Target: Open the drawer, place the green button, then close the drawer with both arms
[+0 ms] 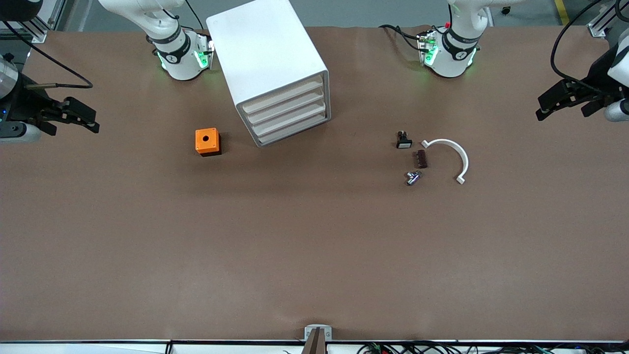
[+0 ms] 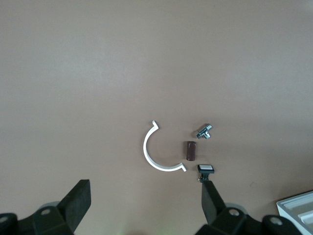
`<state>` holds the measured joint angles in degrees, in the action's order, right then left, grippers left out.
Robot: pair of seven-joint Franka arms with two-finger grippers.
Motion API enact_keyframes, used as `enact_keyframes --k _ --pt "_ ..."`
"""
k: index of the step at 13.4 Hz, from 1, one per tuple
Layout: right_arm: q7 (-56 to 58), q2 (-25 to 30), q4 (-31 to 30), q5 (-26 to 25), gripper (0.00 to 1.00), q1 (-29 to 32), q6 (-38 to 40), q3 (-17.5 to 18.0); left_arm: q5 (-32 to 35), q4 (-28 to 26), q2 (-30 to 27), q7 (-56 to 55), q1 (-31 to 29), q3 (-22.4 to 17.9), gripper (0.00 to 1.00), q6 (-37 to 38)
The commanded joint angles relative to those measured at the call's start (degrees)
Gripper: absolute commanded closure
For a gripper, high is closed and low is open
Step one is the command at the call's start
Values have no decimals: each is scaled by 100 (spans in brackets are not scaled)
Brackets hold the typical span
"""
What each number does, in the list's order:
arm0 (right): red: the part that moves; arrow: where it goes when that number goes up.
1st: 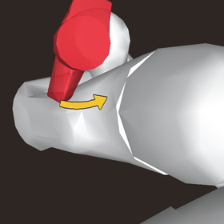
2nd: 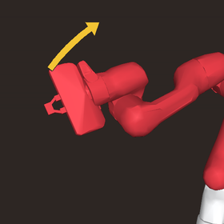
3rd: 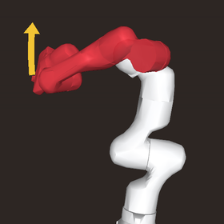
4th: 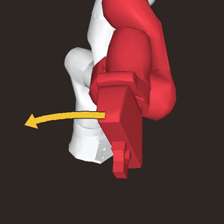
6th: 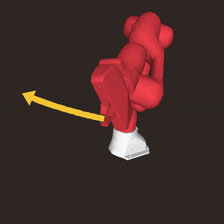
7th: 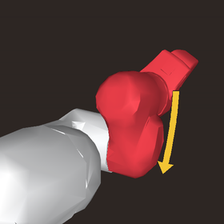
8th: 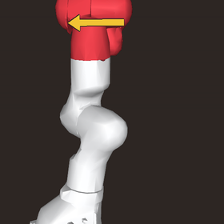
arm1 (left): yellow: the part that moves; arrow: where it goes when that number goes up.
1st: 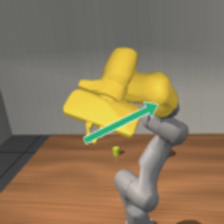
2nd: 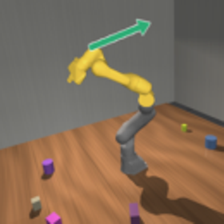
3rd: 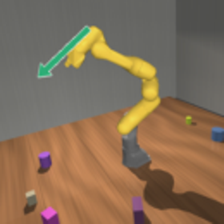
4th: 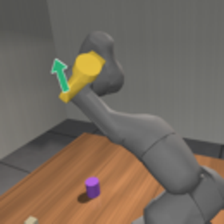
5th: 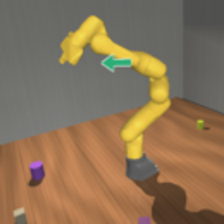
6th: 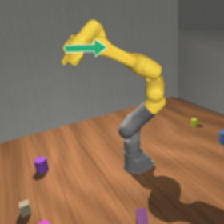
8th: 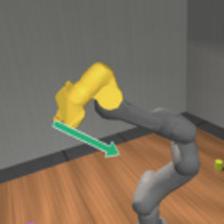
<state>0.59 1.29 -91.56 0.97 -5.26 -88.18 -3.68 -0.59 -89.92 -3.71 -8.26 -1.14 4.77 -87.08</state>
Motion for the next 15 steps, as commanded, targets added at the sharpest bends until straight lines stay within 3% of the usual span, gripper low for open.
enact_keyframes --k 1,15 --pt "-15 -15 183 -9 0 166 73 16 129 -69 -139 88 -27 59 0 69" --pt "-32 -24 464 -150 0 263 73 16 129 45 -113 88 -27 41 0 78"
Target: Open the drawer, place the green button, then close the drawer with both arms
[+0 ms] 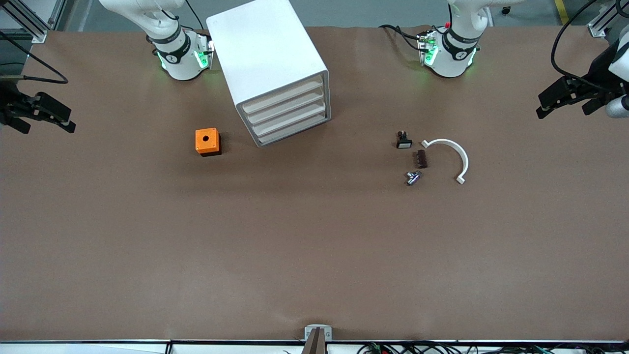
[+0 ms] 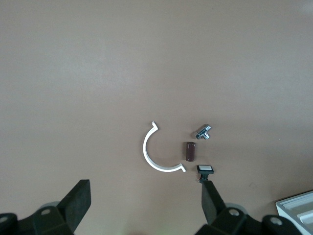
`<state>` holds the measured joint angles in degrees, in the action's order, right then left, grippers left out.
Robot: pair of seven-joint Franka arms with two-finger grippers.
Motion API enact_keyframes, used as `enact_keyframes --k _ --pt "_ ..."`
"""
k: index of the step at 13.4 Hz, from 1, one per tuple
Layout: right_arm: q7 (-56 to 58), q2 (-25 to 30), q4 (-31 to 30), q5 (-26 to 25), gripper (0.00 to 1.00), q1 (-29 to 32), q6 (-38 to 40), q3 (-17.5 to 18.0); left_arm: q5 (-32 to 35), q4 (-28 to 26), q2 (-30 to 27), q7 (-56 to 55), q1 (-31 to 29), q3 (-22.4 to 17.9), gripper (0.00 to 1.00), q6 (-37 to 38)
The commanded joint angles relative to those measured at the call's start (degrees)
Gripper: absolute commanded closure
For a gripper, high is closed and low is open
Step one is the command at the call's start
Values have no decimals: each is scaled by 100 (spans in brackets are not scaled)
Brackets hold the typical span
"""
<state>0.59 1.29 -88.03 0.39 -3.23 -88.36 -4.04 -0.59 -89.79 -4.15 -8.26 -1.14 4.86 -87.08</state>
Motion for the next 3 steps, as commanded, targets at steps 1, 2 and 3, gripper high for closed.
enact_keyframes --k 1,2,3 --pt "-33 -33 111 -92 0 59 91 53 129 40 -60 79 -35 33 0 77" --pt "-33 -33 111 -92 0 59 82 53 129 110 -34 44 -35 33 0 77" --pt "-33 -33 111 -92 0 59 90 53 147 154 -7 35 -27 33 0 77"
